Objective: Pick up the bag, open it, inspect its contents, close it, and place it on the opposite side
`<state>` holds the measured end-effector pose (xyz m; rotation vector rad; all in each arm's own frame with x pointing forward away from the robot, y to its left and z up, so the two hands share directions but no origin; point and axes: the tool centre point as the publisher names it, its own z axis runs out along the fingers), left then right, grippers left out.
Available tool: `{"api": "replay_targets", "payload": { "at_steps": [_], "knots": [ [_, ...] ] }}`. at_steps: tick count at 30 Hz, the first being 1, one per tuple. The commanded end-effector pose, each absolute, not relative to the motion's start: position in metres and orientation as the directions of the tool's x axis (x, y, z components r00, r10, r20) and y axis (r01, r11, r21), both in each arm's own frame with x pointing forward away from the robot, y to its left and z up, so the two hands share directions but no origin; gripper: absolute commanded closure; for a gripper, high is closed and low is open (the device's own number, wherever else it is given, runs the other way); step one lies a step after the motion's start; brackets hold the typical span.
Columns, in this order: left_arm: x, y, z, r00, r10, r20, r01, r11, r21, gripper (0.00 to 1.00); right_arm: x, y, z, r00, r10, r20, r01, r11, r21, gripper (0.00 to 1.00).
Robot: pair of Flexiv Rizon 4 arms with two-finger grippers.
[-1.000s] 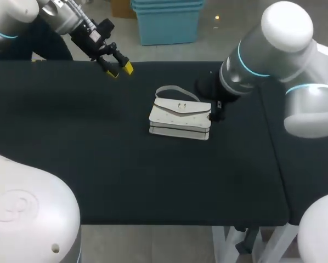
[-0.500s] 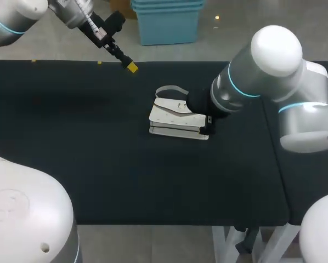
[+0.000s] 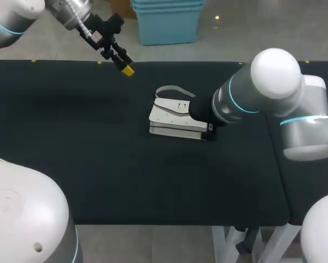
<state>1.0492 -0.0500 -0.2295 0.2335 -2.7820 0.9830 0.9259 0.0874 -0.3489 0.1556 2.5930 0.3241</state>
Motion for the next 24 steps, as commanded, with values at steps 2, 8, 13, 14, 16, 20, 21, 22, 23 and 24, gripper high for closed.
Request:
{"api": "replay_targets", "payload": {
  "at_steps": [2, 8, 13, 14, 16, 20, 21, 22, 23, 24],
  "knots": [
    [1.050, -0.062, -0.246, -0.999, 0.025, 0.032, -0.001, 0.779, -0.627, 0.00, 0.930, 0.097, -0.362, -0.842, 0.187, -0.507, 0.055, 0.963, 0.265, 0.00],
    [1.049, -0.074, -0.255, -0.991, 0.108, -0.084, 0.137, 0.757, -0.639, 0.00, 0.932, 0.099, -0.369, -0.837, 0.197, -0.511, 0.053, 0.958, 0.282, 0.00],
    [1.048, -0.077, -0.255, -0.986, 0.158, -0.058, 0.159, 0.764, -0.625, 0.00, 0.935, 0.099, -0.375, -0.834, 0.200, -0.515, 0.046, 0.954, 0.297, 0.16],
    [1.048, -0.077, -0.255, -0.986, 0.158, -0.058, 0.159, 0.764, -0.625, 0.00, 0.935, 0.099, -0.376, -0.831, 0.200, -0.520, 0.050, 0.956, 0.289, 0.23],
    [1.048, -0.077, -0.255, -0.986, 0.158, -0.058, 0.159, 0.764, -0.625, 0.00, 0.935, 0.097, -0.377, -0.827, 0.202, -0.525, 0.048, 0.955, 0.292, 0.33],
    [1.048, -0.077, -0.255, -0.986, 0.158, -0.058, 0.159, 0.764, -0.625, 0.00, 0.935, 0.094, -0.379, -0.818, 0.189, -0.543, 0.039, 0.961, 0.275, 0.53],
    [1.048, -0.077, -0.255, -0.986, 0.158, -0.058, 0.159, 0.764, -0.625, 0.00, 0.936, 0.093, -0.380, -0.817, 0.186, -0.546, 0.041, 0.963, 0.267, 0.54],
    [1.048, -0.077, -0.255, -0.986, 0.158, -0.058, 0.159, 0.764, -0.625, 0.00, 0.936, 0.092, -0.380, -0.814, 0.183, -0.551, 0.039, 0.964, 0.263, 0.55],
    [1.048, -0.077, -0.255, -0.986, 0.158, -0.058, 0.159, 0.764, -0.625, 0.00, 0.937, 0.092, -0.380, -0.809, 0.179, -0.559, 0.033, 0.965, 0.261, 0.55],
    [1.048, -0.077, -0.255, -0.986, 0.158, -0.058, 0.159, 0.764, -0.625, 0.00, 0.937, 0.092, -0.380, -0.804, 0.175, -0.568, 0.032, 0.967, 0.254, 0.56]
  ]
}}
